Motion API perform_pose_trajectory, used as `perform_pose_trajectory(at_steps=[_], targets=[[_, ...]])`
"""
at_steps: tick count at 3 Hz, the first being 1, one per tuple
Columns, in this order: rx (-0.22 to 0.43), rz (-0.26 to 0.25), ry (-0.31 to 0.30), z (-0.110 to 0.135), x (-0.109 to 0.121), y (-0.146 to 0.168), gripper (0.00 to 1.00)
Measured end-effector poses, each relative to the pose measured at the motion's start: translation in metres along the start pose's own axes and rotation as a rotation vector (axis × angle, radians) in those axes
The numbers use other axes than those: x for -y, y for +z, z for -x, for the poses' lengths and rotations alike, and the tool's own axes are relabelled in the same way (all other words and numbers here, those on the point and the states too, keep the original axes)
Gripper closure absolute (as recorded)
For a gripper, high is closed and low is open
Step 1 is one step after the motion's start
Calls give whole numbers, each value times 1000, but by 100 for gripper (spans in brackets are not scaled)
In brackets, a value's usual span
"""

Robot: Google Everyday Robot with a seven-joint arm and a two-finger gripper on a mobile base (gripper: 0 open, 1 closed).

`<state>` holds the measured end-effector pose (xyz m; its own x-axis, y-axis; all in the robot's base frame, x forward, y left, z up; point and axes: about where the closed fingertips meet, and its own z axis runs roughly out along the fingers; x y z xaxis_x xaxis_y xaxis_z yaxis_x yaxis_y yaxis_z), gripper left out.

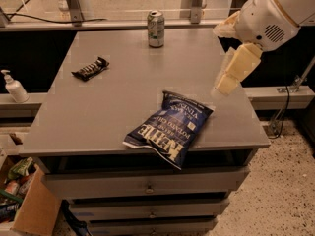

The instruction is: Move rxbar chocolate near 7up can

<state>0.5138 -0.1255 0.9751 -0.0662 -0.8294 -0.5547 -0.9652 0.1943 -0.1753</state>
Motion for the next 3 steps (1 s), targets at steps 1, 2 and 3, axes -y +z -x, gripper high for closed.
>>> perform_pose_trajectory(at_steps=[1, 2, 3], targets=[[14, 4, 13, 0, 0, 4, 0], [67, 1, 14, 8, 7, 25, 0], [171, 4, 17, 24, 25, 68, 0]])
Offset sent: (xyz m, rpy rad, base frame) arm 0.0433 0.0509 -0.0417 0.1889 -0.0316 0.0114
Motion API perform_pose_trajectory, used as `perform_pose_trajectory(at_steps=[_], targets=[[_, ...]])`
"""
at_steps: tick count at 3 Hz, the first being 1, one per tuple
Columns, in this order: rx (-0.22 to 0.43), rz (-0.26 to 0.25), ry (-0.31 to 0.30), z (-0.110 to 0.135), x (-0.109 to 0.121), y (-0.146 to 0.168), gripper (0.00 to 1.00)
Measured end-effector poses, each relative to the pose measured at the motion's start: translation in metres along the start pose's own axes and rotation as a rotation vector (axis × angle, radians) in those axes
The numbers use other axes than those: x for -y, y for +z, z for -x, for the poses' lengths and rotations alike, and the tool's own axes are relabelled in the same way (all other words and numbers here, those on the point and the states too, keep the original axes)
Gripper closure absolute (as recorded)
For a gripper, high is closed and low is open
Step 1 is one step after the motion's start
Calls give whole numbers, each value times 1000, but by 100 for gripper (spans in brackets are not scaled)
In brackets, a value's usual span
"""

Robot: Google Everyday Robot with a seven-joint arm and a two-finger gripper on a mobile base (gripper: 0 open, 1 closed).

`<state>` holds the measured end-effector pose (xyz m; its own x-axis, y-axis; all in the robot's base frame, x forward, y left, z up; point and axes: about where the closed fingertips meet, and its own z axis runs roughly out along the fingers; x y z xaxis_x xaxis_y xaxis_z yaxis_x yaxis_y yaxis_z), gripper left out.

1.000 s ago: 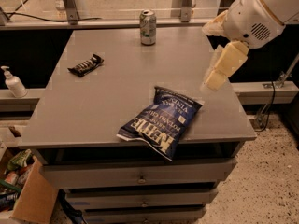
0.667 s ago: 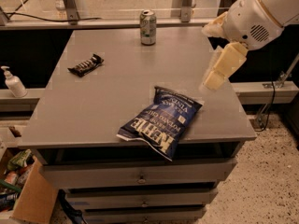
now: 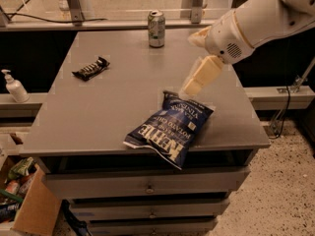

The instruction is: Move rxbar chocolate near 7up can

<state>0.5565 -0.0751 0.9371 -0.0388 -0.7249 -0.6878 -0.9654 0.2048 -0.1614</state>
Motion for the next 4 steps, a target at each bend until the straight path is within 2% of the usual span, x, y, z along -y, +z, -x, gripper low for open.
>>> perform_pose_trajectory(at_steps=[2, 3, 4], targets=[[155, 37, 19, 21, 31, 85, 0], [236, 51, 38, 47, 40, 117, 0], [310, 73, 44, 80, 39, 147, 0]])
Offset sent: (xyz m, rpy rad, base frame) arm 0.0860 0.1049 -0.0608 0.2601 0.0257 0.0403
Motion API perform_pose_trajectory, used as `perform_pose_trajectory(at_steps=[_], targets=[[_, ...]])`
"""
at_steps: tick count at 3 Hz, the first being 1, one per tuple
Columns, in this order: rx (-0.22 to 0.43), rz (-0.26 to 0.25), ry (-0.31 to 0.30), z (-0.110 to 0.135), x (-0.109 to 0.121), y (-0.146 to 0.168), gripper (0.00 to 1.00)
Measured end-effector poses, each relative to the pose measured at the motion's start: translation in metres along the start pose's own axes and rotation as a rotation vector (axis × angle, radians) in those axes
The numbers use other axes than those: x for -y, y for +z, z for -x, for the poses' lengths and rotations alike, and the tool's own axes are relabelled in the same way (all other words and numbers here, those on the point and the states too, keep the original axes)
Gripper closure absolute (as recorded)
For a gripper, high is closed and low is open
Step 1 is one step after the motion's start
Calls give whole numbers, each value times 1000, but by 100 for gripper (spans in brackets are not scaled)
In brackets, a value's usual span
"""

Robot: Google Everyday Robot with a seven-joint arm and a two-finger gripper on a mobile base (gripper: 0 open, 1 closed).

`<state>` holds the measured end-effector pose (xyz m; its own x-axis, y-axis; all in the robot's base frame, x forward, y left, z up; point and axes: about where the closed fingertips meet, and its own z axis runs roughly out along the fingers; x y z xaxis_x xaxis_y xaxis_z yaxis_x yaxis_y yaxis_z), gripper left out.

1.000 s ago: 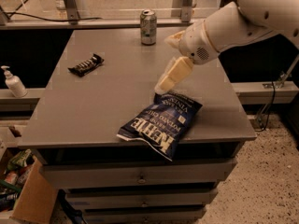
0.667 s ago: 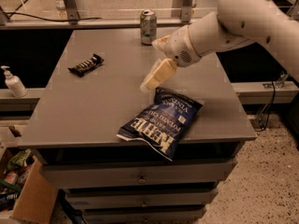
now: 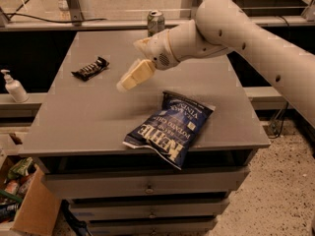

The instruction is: Move rxbar chocolate near 7up can

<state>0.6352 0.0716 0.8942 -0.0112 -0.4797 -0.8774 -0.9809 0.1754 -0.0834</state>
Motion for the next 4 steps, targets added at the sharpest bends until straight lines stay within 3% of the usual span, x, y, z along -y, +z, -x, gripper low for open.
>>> perform_pose_trajectory(at_steps=[2, 4], targets=[[29, -8, 6, -1, 0, 12, 0], [85, -44, 15, 4, 26, 60, 0]])
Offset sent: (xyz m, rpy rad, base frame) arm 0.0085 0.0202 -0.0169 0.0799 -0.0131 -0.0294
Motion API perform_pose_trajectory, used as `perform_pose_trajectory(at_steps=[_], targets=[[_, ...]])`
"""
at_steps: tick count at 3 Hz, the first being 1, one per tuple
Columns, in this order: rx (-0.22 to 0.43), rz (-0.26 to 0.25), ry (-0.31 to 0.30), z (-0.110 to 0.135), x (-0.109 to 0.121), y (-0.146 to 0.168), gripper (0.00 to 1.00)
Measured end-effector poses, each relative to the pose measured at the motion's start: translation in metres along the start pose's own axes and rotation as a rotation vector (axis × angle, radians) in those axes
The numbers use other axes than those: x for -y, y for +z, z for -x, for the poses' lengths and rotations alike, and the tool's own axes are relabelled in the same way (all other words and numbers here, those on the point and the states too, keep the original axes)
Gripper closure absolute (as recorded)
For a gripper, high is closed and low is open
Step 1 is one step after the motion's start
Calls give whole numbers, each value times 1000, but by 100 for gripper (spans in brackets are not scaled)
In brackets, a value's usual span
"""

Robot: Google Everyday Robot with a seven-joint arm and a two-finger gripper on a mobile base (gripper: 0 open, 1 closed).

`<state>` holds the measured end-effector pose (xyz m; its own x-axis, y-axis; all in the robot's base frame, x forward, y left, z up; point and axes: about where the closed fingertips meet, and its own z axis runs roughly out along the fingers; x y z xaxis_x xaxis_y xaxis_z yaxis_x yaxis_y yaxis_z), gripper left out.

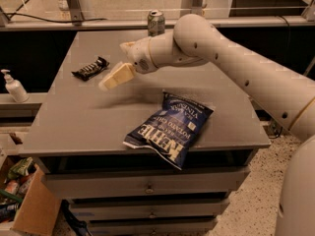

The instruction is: Move rxbar chocolate near 7up can

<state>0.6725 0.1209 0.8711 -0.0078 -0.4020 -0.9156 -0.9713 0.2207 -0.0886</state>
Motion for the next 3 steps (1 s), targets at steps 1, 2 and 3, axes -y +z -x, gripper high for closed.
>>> perform_pose_trajectory(at_steps=[1, 2, 3], targets=[[6, -16, 38, -3, 14, 23, 0], [16, -20, 89, -8, 24, 46, 0], [21, -13, 116, -6, 31, 69, 0]])
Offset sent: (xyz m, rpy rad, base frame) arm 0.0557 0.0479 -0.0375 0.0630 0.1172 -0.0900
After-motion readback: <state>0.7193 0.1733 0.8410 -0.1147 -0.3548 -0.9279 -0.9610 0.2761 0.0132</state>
